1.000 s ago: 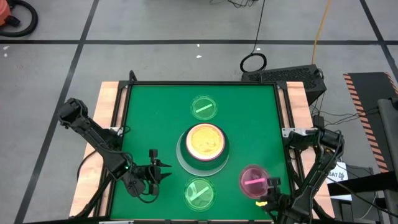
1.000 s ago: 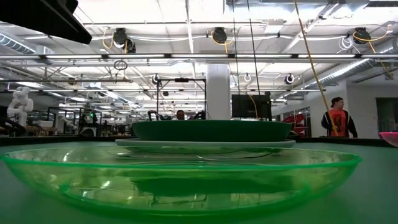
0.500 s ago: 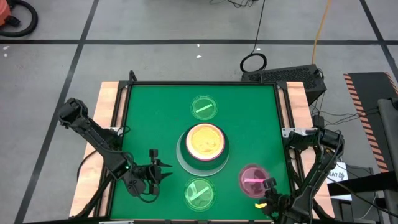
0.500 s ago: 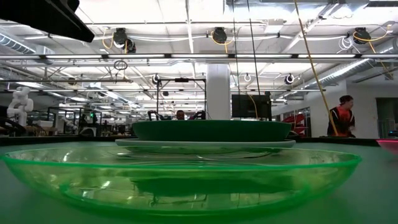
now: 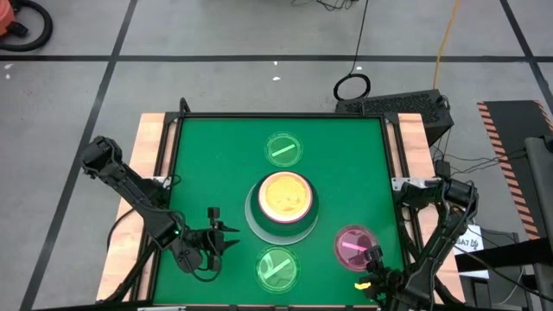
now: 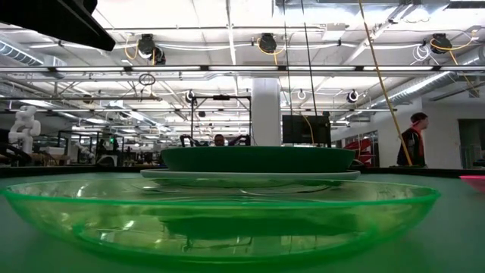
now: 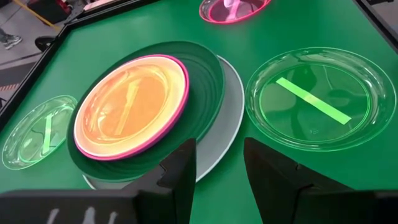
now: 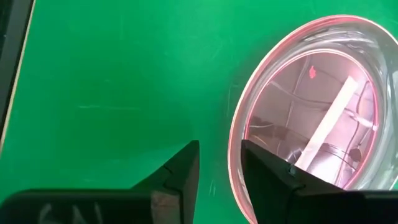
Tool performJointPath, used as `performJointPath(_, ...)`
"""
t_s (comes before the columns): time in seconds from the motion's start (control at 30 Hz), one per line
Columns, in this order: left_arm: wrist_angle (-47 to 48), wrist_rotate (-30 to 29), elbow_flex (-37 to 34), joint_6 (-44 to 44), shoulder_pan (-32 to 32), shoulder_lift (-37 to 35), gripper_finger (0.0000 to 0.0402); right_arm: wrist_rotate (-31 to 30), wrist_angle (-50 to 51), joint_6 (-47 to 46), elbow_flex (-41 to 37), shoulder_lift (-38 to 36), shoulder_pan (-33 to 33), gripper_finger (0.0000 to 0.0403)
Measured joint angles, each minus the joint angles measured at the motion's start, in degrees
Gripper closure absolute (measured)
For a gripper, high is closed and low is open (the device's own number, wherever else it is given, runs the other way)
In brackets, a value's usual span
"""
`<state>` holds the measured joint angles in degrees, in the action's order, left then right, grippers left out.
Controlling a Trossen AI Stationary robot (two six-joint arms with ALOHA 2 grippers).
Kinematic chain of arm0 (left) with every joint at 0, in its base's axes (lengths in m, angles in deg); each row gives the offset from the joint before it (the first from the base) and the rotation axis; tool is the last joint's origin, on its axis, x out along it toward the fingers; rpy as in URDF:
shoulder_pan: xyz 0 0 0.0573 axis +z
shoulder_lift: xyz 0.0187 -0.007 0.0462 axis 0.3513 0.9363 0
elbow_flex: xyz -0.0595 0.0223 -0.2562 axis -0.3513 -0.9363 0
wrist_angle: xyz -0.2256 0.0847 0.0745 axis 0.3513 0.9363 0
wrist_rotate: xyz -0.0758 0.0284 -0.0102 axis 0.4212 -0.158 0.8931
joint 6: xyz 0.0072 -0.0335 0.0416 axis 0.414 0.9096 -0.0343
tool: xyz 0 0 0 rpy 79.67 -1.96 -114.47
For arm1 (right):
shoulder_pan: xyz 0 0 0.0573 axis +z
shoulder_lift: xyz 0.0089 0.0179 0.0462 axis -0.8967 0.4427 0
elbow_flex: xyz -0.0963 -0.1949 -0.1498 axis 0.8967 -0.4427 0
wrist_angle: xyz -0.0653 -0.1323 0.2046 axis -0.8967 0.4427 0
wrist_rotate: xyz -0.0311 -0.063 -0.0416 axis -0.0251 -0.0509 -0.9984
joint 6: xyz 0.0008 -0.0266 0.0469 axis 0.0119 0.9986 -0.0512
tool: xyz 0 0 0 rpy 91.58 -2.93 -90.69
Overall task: Stack plastic plates
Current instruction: Stack the small pink plate on top of the small orange plate
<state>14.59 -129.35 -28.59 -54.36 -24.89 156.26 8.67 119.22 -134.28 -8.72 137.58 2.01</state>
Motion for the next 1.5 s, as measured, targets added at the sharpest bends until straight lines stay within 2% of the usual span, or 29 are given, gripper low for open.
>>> performJointPath(0.4,0.0,0.1,0.0,-0.1,0.1,0.0,0.0259,0.0,0.2,1.6,0.0,2.9,0.0,0.0341)
performJointPath(0.7,0.0,0.1,0.0,-0.1,0.1,0.0,0.0259,0.0,1.9,-1.7,0.0,3.1,0.0,0.0398)
performJointPath(1.2,0.0,0.1,0.0,0.3,0.1,0.0,0.0259,-3.0,2.6,-6.5,0.0,3.2,0.0,0.0402)
performJointPath(1.5,0.0,0.1,0.0,0.4,0.1,0.0,0.0259,-8.7,4.3,-5.4,3.6,3.2,0.0,0.0402)
